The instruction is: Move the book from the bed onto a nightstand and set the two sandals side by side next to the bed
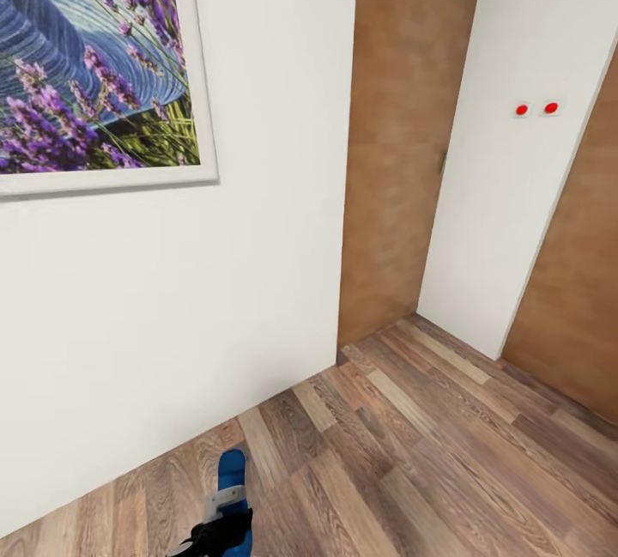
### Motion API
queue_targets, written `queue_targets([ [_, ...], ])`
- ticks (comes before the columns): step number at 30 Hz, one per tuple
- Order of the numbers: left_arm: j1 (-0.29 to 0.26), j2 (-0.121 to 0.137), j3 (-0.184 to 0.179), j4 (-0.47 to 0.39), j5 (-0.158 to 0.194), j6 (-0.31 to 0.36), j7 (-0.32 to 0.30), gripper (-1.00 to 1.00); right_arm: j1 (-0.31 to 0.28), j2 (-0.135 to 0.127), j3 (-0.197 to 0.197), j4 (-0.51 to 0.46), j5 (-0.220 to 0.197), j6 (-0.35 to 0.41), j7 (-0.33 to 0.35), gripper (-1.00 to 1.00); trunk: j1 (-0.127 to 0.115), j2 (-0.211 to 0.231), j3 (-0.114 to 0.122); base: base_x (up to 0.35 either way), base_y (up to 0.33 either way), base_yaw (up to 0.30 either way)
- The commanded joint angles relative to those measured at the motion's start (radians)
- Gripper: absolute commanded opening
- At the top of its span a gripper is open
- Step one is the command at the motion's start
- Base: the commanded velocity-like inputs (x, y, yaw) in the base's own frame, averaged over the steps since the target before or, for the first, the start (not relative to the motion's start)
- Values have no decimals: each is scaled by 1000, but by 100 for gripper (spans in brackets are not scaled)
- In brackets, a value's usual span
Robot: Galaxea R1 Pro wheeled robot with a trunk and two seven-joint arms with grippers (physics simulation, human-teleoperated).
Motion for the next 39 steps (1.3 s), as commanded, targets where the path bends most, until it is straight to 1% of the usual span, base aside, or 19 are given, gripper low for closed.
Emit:
queue_targets([
  [1, -1, 0, -8, 0, 7, -4, 3, -100, 0, 0, -2, 1, -8, 0, 7, 100, 0, 0, -1, 0, 0, 292],
  [11, -1, 0, -8, 1, 7, -3, 3, -100, -1, 0, -2, 1, -7, 0, 7, 100, 0, 0, -1, 0, -7, 292],
  [21, -1, 0, -8, 1, 7, -2, 3, -100, 0, 0, -2, 1, -8, 0, 7, 100, 0, 0, -1, -66, -134, 262],
  [26, -1, 0, -8, 1, 7, -2, 3, -100, -1, 0, -2, 1, -9, 0, 7, 100, 0, 0, -1, -10, -17, 140],
  [39, -1, 0, -8, 0, 7, -2, 3, -100, -1, 0, -2, 1, -9, 0, 7, 100, 0, 0, -1, 0, -1, 285],
])
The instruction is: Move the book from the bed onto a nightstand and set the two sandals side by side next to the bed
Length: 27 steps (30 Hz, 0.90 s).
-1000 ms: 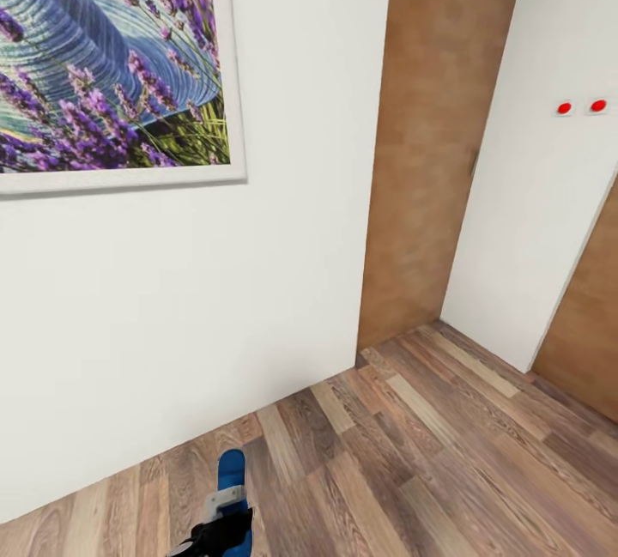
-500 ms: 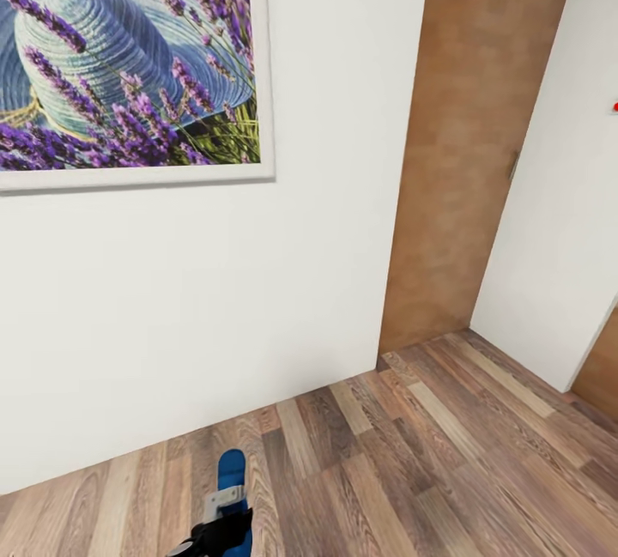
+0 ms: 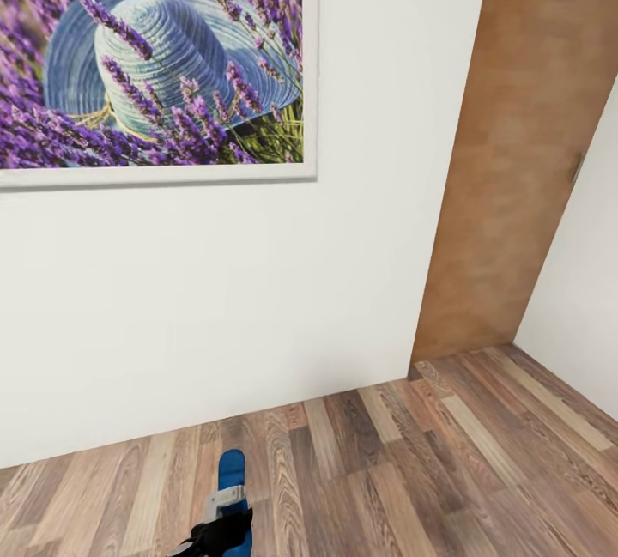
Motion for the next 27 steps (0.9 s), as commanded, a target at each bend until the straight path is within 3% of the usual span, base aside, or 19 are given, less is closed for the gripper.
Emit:
queue_targets([
  [1, -1, 0, -8, 0, 7, -4, 3, -100, 0, 0, -2, 1, -8, 0, 7, 100, 0, 0, -1, 0, 0, 294],
  [27, -1, 0, -9, 0, 7, -4, 3, -100, 0, 1, -2, 2, -6, -1, 5, 100, 0, 0, -1, 0, 0, 294],
])
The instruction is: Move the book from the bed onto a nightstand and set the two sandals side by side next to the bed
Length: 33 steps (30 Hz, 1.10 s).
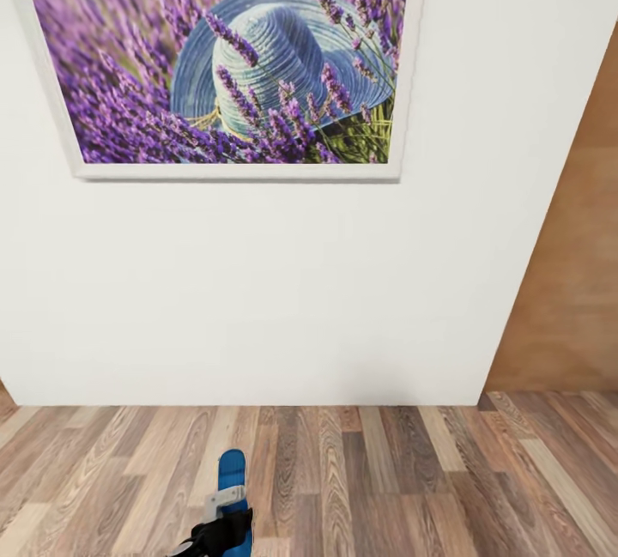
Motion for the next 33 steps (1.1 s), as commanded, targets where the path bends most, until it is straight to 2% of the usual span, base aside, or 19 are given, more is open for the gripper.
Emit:
queue_targets([
  [1, -1, 0, -8, 0, 7, -4, 3, -100, 0, 0, -2, 1, -8, 0, 7, 100, 0, 0, -1, 0, 0, 294],
  [33, -1, 0, -9, 0, 7, -4, 3, -100, 0, 0, -2, 1, -7, 0, 7, 100, 0, 0, -1, 0, 0, 294],
])
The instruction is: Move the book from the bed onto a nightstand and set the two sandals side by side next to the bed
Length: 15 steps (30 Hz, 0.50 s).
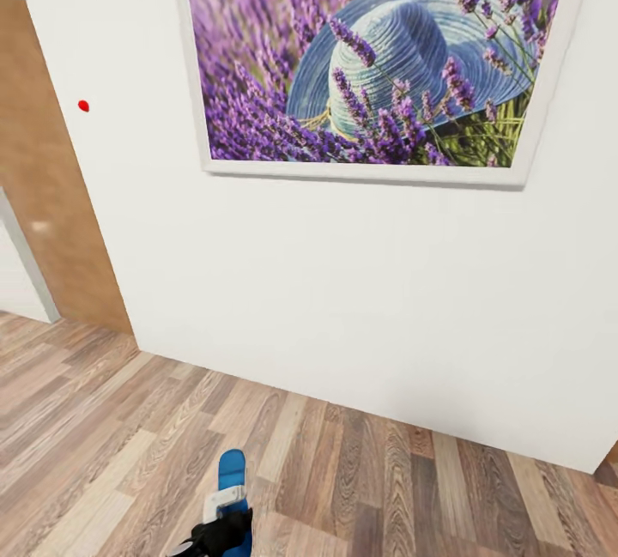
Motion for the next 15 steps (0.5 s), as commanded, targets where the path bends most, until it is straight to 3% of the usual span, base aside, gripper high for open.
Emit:
queue_targets([
  [1, -1, 0, -8, 0, 7, -4, 3, -100, 0, 0, -2, 1, -8, 0, 7, 100, 0, 0, -1, 0, 0, 294],
  [15, -1, 0, -8, 0, 7, -4, 3, -100, 0, 0, -2, 1, -8, 0, 7, 100, 0, 0, -1, 0, 0, 294],
])
